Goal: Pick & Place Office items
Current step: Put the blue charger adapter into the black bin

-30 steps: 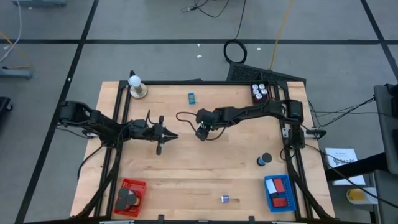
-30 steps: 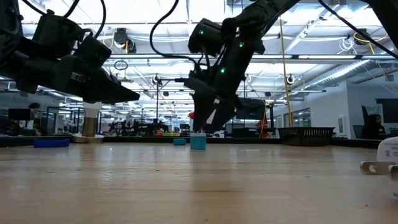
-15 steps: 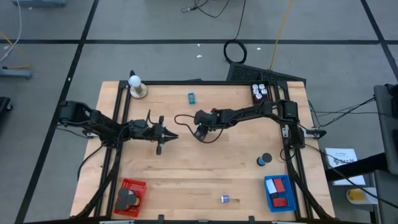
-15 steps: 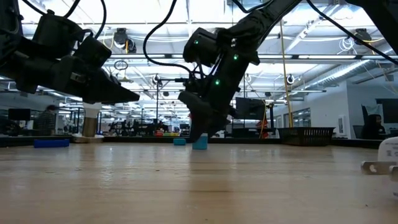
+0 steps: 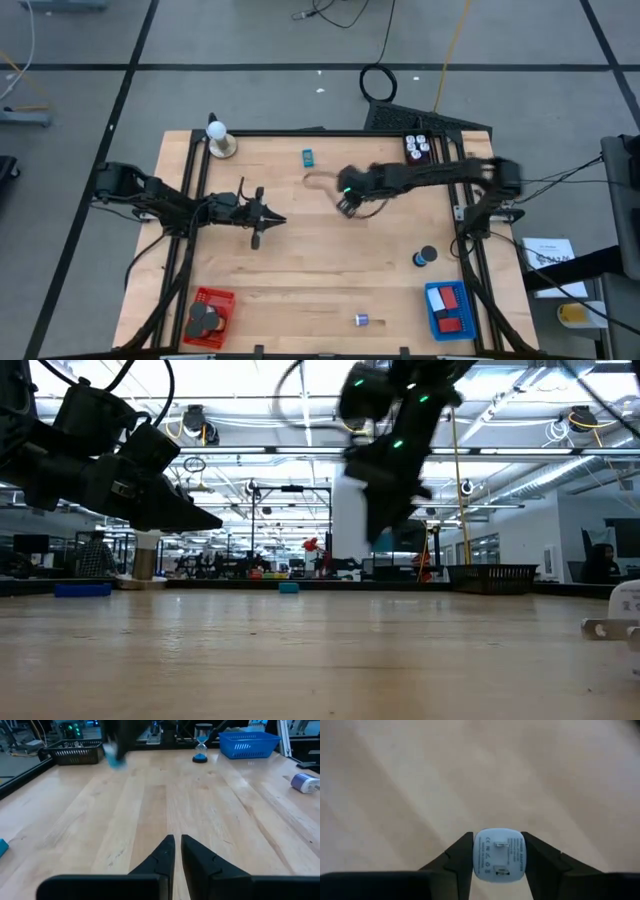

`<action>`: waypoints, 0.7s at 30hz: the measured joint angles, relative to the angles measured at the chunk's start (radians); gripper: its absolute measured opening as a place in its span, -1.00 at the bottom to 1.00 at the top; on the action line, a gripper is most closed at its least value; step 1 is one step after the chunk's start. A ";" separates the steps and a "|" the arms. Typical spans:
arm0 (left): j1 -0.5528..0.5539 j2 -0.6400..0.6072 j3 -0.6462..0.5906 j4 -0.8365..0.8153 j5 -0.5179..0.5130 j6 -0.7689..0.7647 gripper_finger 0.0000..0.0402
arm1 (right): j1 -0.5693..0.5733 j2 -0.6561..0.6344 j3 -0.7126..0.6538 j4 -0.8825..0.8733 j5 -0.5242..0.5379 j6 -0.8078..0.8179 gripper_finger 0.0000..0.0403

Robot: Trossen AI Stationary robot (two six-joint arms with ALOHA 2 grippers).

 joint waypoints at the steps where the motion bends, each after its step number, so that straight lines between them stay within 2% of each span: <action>1: 0.000 0.000 0.000 0.000 0.000 -0.002 -0.80 | -0.011 -0.058 -0.037 -0.029 0.029 0.023 -0.35; 3: 0.000 0.000 0.000 -0.001 0.000 -0.002 -0.80 | -0.043 -0.180 -0.126 -0.054 0.079 0.074 -0.34; 6: 0.000 0.000 0.000 0.000 0.000 -0.001 -0.80 | -0.131 -0.373 -0.291 -0.078 0.098 0.140 -0.34; 11: 0.000 0.000 0.000 0.007 0.000 0.005 -0.80 | -0.359 -0.580 -0.484 -0.069 0.110 0.116 -0.34; 16: 0.000 0.000 0.000 0.025 -0.017 0.005 -0.80 | -0.572 -0.591 -0.544 0.000 0.083 0.006 -0.34; 21: 0.000 0.000 0.000 0.023 -0.017 0.003 -0.80 | -0.687 -0.521 -0.546 0.089 0.053 -0.058 -0.34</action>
